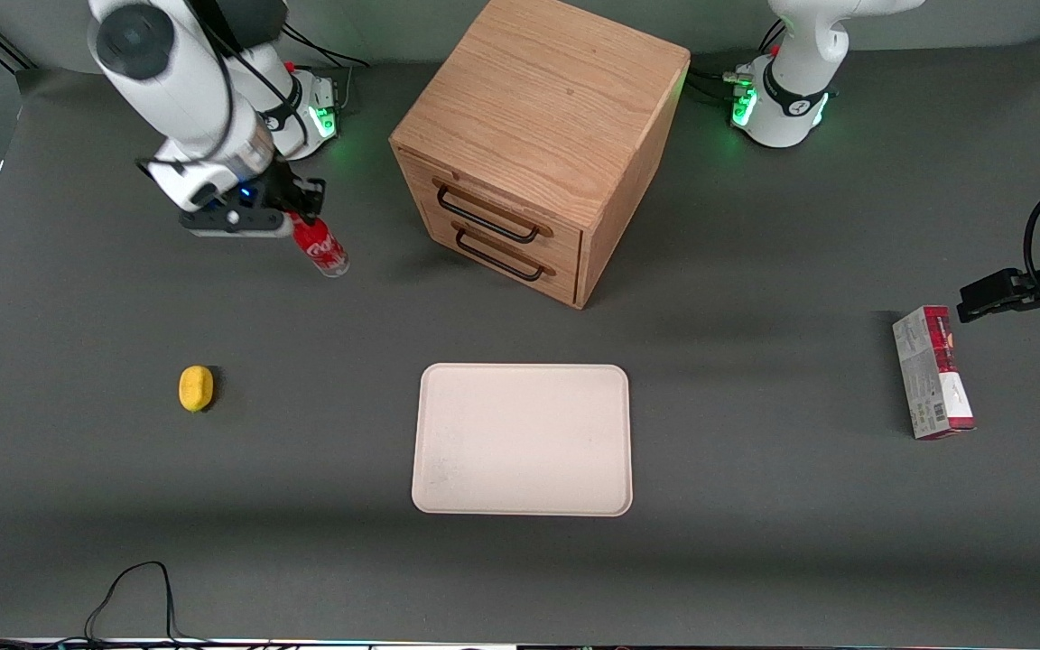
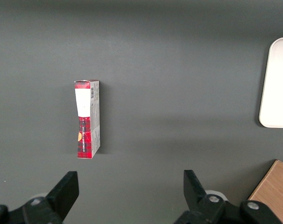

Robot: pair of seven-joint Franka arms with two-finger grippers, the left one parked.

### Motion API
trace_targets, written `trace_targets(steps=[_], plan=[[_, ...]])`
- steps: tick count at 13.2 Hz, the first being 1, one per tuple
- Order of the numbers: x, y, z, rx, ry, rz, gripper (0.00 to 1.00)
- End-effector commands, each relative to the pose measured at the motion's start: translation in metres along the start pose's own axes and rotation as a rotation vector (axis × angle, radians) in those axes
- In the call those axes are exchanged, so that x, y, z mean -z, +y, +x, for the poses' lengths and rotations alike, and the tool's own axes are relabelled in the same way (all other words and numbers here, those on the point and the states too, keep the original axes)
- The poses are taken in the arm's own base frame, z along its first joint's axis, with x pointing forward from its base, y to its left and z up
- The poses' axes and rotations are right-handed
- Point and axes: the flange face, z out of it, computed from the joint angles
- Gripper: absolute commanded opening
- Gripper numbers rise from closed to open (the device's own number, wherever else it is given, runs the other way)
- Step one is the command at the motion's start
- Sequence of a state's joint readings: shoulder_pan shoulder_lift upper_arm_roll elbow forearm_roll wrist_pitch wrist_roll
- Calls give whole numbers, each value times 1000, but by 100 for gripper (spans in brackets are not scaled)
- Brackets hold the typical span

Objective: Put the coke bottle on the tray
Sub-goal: 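Lift the bottle and carry it with the right gripper to the white tray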

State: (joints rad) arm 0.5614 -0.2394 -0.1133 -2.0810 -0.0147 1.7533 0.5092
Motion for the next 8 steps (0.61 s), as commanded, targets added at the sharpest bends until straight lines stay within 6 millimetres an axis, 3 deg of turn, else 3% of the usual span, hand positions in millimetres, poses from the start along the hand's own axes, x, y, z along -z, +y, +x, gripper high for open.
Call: trace_targets(steps=[1, 4, 8], plan=[[58, 3, 3, 9, 19, 1, 13], [72, -4, 14, 7, 39, 8, 13], [96, -58, 92, 2, 72, 0, 11]])
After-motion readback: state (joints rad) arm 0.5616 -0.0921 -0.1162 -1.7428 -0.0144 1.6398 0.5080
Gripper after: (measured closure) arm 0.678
